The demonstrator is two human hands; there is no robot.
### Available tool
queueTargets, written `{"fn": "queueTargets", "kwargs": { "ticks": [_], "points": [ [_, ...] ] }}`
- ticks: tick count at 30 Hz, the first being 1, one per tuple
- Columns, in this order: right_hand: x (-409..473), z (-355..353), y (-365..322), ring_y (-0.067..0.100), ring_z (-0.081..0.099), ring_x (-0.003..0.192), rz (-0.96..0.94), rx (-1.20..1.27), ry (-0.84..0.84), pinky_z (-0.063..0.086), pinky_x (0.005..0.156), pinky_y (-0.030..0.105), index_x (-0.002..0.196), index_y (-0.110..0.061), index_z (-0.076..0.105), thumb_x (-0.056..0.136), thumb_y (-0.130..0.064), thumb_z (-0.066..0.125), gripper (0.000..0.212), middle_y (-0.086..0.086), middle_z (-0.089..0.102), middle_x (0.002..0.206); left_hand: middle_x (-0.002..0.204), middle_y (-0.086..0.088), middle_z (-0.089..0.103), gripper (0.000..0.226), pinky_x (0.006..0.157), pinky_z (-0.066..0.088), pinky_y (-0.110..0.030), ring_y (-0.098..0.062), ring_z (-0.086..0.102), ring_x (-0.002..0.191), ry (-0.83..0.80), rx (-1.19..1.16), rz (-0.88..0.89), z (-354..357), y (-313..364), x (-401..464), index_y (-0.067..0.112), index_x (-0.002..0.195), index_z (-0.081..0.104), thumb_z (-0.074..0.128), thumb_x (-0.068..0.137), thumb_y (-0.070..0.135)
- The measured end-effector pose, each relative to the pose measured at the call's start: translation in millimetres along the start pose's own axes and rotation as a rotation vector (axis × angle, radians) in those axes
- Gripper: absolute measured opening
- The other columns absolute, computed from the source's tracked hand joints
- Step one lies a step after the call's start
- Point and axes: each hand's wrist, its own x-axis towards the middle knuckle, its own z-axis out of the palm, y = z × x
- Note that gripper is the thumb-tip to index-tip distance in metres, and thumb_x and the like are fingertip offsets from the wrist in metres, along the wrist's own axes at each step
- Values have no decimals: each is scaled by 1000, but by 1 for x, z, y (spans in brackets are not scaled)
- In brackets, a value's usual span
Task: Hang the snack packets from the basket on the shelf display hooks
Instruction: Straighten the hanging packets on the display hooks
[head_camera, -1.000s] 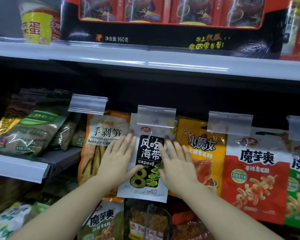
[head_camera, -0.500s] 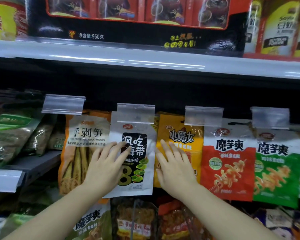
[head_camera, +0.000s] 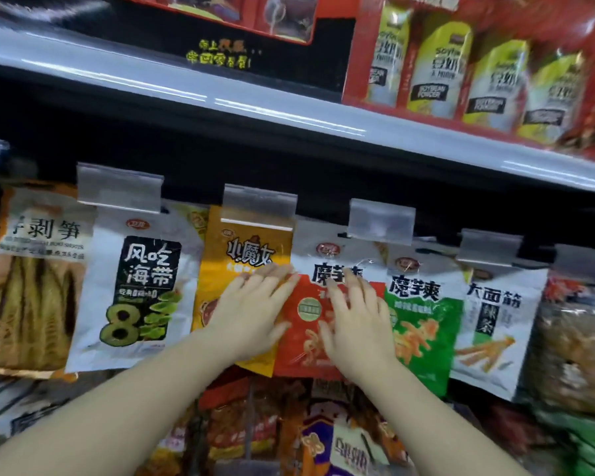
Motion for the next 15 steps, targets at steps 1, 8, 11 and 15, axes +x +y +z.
{"fn": "queueTargets", "kwargs": {
  "ticks": [1,8,11,15],
  "points": [
    [3,-1,15,33,56,119,11,7,3,49,92,47,129,-15,57,66,-44,76,72,13,56,135,137,-4,56,89,89,52,-41,-25,55,124,-3,7,-54,-5,13,12,19,135,53,76,60,59],
    [35,-9,95,30,3,146,-48,85,-35,9,117,45,151,-19,8,94,-53,41,74,9,3,159,155,-6,18,88,114,17,-42,-27,16,142,-26,88,-282,-14,48,74,24,150,12,45,83,70],
    [53,-14,101,28,16,138,-86,104,8,16,113,42,147,-24,16,91,-58,42,70,6,21,149,141,-3,38,84,105,25,-41,-27,32,129,-18,140,-326,-19,56,86,28,144,26,45,78,77],
    [69,-17,94,28,18,140,-125,110,-89,18,113,43,149,-27,16,87,-67,42,77,6,24,153,138,0,43,79,103,26,-40,-26,37,126,-81,160,-353,-26,62,97,31,140,32,46,77,77]
  ]
}}
